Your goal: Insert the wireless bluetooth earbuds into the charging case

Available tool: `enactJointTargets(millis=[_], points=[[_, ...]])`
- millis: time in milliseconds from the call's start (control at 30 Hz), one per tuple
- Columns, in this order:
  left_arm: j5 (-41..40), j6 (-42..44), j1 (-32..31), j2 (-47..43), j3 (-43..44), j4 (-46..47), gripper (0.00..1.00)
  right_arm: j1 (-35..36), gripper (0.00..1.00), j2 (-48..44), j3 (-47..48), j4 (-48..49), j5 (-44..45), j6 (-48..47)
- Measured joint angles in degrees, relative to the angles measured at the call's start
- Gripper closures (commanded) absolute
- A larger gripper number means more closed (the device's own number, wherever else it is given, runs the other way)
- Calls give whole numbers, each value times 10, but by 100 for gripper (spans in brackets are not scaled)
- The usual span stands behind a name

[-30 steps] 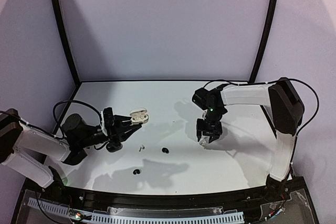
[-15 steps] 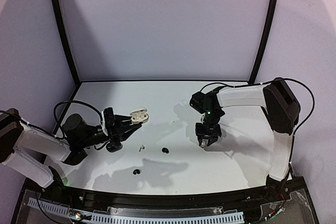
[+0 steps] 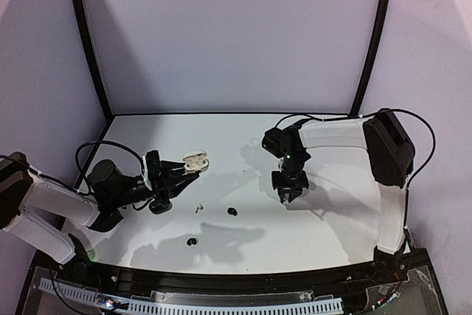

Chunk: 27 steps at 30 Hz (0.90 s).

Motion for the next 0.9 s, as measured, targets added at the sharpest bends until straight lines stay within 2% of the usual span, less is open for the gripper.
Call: enactJointTargets(millis=[433,700,900], points=[[0,0,0,4,2,0,99,7,88,0,0,-2,2,-11],[0,0,0,4,2,0,99,8,100,0,2,-6,1,-17],[-11,-3,0,4,2,0,99,23,100,-31,25,33,14,-50]])
